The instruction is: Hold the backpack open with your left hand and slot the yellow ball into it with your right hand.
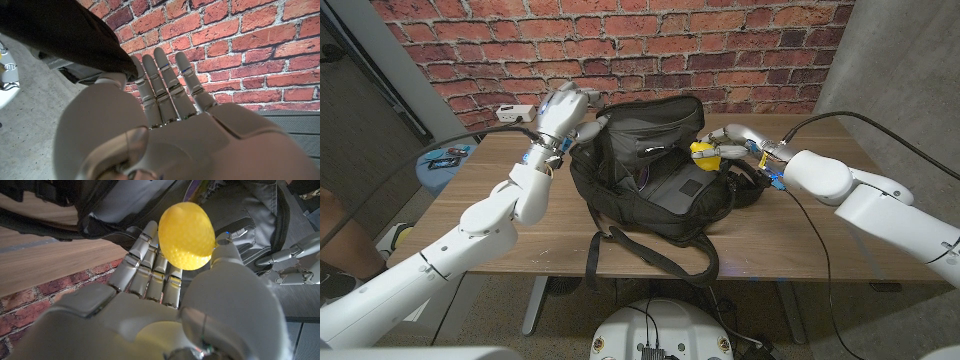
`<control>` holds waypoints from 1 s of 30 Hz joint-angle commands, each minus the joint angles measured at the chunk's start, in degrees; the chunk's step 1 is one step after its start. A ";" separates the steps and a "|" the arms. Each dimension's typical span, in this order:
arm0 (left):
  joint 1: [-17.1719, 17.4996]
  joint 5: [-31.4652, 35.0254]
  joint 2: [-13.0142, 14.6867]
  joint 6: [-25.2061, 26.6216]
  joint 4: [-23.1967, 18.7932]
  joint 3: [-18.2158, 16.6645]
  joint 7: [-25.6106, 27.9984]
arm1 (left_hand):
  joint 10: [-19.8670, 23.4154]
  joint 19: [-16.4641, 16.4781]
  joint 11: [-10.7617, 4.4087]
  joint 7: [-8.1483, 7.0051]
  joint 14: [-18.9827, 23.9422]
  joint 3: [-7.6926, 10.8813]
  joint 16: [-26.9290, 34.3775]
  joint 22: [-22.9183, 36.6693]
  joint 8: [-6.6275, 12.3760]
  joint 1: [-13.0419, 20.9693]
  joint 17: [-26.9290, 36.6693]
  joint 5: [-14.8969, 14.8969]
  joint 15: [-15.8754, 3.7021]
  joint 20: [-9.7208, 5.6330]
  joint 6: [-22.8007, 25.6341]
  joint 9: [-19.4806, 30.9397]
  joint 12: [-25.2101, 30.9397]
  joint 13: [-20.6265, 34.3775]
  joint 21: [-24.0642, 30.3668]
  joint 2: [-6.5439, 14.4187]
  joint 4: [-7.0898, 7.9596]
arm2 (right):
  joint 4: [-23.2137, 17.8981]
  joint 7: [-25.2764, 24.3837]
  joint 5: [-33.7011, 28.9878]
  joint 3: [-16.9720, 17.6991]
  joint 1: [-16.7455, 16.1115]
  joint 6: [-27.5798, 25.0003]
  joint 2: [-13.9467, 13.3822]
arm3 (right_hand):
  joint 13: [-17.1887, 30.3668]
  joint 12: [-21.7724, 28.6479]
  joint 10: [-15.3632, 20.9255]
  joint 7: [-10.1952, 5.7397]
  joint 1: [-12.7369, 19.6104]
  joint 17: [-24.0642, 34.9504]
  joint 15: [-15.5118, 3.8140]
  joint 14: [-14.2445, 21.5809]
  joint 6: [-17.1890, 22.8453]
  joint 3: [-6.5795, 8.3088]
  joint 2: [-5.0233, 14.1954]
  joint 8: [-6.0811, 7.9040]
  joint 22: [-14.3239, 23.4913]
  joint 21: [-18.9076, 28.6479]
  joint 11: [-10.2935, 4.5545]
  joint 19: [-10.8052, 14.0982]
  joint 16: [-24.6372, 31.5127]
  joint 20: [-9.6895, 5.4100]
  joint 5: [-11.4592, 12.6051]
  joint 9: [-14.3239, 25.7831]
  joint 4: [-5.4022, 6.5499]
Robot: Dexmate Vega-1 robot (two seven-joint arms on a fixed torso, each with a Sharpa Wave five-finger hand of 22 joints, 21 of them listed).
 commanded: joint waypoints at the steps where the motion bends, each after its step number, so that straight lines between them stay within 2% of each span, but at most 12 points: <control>1: -0.27 0.09 0.13 -0.22 -0.14 -0.30 0.04 | 0.25 -0.14 -0.41 0.40 0.38 0.52 -0.14 0.02 0.37 0.15 0.16 0.32 -0.02 0.18 0.14 0.09 -0.39 0.15 0.61 0.43 0.08 | 3.61 0.64 -1.93 -5.28 4.55 1.15 1.78 | 0.29 0.10 1.72 0.03 1.29 0.07 -8.01 0.18 0.28 -0.04 0.84 -0.34 0.29 0.06 -1.00 0.41 -0.02 -0.61 0.00 0.21 0.18; 11: -0.26 0.19 0.16 -0.47 0.06 -0.49 0.46 | 0.40 -0.15 -0.42 0.36 0.45 0.51 -0.23 -0.02 0.42 0.18 0.24 0.32 -0.04 0.06 0.12 -0.02 -0.47 0.03 0.85 0.31 0.01 | 6.76 2.16 -3.27 -8.49 7.47 2.44 3.48 | 0.24 0.05 1.69 -0.06 1.47 0.10 -8.01 0.17 0.20 -0.12 0.90 -0.49 0.29 0.01 -1.05 0.37 -0.08 -0.62 -0.03 0.20 0.21; 30: -1.53 -0.47 0.32 -1.38 1.66 -0.70 0.60 | 0.31 -0.37 -0.44 0.37 0.44 0.52 -0.34 -0.08 0.55 0.21 0.48 0.31 0.09 0.13 -0.04 -0.06 -0.56 0.14 1.20 0.43 0.02 | 13.24 3.61 -5.18 -12.92 12.86 3.84 8.46 | 0.25 0.00 1.65 -0.13 1.96 0.12 -8.08 0.20 0.15 -0.24 0.92 -0.67 0.29 -0.06 -1.07 0.35 -0.20 -0.64 -0.09 0.27 0.16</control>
